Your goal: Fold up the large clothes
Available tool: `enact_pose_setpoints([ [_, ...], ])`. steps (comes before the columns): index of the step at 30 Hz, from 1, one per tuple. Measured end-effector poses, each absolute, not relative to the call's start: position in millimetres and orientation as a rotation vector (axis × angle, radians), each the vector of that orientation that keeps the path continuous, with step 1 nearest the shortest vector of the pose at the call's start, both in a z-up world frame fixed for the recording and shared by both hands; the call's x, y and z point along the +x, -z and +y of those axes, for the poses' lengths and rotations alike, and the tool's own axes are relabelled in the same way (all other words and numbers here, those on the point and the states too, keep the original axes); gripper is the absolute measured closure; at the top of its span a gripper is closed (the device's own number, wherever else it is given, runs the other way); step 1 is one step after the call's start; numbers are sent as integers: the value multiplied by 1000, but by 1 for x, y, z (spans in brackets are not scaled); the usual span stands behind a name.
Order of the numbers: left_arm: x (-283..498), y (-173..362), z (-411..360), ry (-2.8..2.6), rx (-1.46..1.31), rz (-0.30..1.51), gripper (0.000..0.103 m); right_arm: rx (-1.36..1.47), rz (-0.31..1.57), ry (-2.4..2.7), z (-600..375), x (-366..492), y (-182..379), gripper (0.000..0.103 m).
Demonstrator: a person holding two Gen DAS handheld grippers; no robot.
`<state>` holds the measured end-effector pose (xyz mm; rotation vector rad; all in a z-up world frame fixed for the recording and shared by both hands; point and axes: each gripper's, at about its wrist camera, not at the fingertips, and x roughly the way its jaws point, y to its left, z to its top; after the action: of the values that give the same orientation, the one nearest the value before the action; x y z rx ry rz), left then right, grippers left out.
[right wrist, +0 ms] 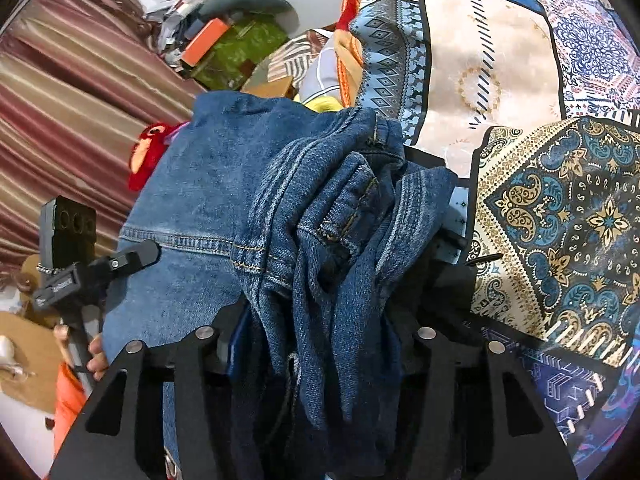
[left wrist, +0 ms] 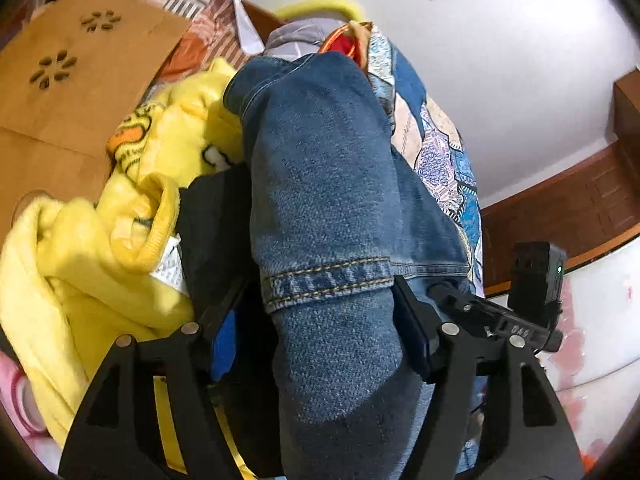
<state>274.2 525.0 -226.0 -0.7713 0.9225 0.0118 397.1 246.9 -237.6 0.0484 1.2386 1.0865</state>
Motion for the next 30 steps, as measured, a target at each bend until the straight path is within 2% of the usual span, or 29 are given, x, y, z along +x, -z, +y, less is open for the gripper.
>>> enact_pose_setpoints([
  [6,271,192,489,-117,-570,940,33,-31,1236,-1015,229,387,222,39],
  [10,256,178,464,-179,-454,939,23,-76,1219,-949,218,375,214,38],
  [15,226,171,434,-244,-327,944,17,-163,1160,-893,202,355,207,36],
  [20,193,161,406,-286,-265,944,17,-187,1124,-855,179,337,190,36],
  [26,162,124,374,-336,-221,871,17,-214,946,-878,156,299,139,36],
  [30,139,77,349,-338,-198,745,17,-183,778,-895,138,268,91,36],
])
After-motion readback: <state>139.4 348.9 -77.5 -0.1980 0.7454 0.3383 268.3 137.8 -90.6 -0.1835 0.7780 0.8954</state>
